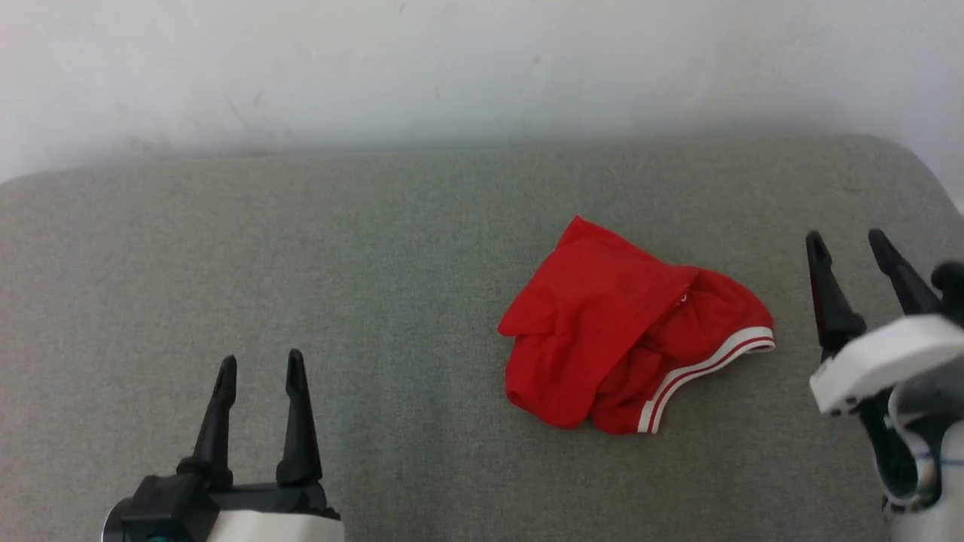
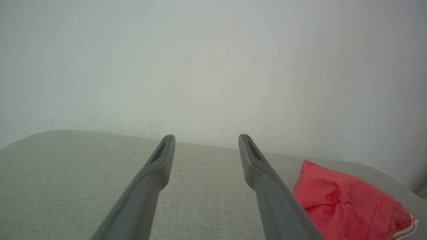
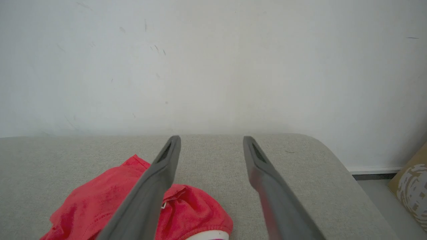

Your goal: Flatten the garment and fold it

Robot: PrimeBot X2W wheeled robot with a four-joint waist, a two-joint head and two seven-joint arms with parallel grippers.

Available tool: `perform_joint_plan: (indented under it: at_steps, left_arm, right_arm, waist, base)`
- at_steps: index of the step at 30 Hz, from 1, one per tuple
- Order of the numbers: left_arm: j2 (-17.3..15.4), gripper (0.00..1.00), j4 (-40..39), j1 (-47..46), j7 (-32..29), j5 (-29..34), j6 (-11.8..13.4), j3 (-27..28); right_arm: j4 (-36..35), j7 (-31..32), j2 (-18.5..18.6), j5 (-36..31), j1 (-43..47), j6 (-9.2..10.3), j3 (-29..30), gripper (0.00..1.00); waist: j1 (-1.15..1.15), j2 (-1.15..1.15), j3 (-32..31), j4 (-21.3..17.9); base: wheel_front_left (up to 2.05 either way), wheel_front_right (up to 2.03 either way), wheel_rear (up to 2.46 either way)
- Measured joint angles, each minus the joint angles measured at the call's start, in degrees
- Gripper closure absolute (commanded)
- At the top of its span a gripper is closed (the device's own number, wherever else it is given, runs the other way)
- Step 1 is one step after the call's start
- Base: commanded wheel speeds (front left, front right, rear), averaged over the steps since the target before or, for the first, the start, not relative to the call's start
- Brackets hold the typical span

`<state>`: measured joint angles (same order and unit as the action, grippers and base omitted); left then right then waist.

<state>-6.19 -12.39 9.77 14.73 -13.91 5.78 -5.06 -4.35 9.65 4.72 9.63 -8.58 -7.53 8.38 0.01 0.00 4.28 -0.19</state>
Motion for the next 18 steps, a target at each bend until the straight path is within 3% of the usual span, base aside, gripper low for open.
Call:
perform_joint_plan:
  at_steps: [5, 11, 18]
  left_arm:
    - [1.2, 0.0, 0.5, -2.5, 0.0, 0.1, -1.7, 0.2]
    - [1.9, 0.0, 1.1, -4.7, 0.0, 1.8, -3.4, 0.5]
    - [2.3, 0.0, 2.1, -6.5, 0.0, 2.9, -5.0, 0.8]
  right_arm:
    - [3.7, 12.7, 3.5, 1.5, -5.7, 0.0, -0.9, 0.0]
    - [10.4, 23.4, 7.6, 2.6, -8.8, 0.0, -3.2, 0.0]
    - [17.6, 25.7, 12.1, 5.1, -9.1, -0.01, -8.6, 0.0]
  waist:
    - [0.0, 0.0, 3.2, 0.6]
    - [0.01, 0.0, 6.7, 1.8]
    - [0.01, 0.0, 9.0, 4.6]
  base:
    - [0.0, 0.0, 0.0]
    - [0.0, 0.0, 0.0]
    - [0.0, 0.0, 0.0]
